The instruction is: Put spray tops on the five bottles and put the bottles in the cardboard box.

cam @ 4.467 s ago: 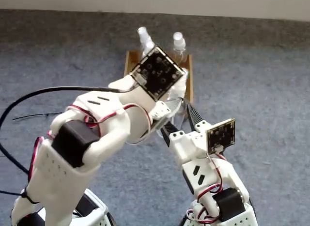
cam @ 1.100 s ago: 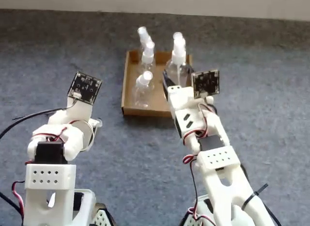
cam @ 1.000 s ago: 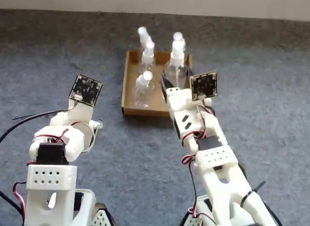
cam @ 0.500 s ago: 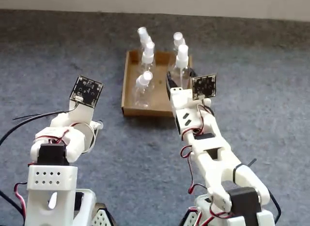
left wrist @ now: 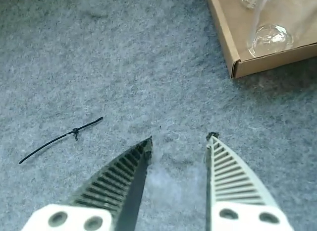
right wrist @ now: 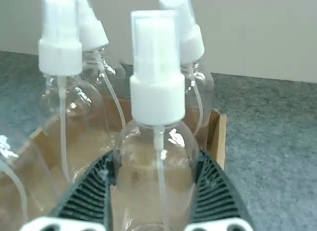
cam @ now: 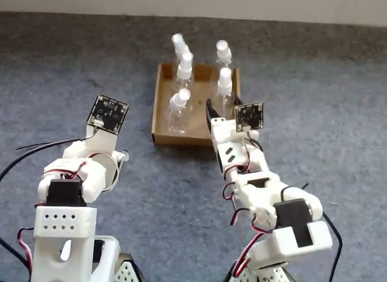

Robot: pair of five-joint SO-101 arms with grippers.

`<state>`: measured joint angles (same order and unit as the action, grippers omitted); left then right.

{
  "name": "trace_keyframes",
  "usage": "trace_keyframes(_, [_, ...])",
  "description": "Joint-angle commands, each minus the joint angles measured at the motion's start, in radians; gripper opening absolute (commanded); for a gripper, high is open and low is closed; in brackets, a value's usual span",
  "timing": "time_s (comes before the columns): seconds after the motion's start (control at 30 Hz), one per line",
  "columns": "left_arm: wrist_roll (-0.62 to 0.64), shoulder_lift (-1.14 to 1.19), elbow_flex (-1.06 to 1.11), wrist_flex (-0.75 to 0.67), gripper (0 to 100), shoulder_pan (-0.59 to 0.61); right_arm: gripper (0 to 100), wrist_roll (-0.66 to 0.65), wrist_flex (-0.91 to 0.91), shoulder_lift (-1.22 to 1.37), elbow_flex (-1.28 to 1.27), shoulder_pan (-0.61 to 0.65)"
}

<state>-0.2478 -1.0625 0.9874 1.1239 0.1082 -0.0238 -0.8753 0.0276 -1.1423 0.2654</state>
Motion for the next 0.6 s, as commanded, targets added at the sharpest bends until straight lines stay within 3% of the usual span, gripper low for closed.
trace_keyframes(0.0, [0.012, -0.016, -0.007, -0.018, 17, 0.016, 0.4, -0.005, -0.033, 0.002, 0.056, -0.010])
trace_keyframes(0.4, [0.011, -0.016, -0.008, -0.018, 17, 0.018, 0.5, -0.011, -0.033, 0.002, 0.053, -0.010])
trace_keyframes(0.57, [0.011, -0.016, -0.008, -0.018, 17, 0.018, 8.1, -0.011, -0.033, 0.002, 0.048, -0.010])
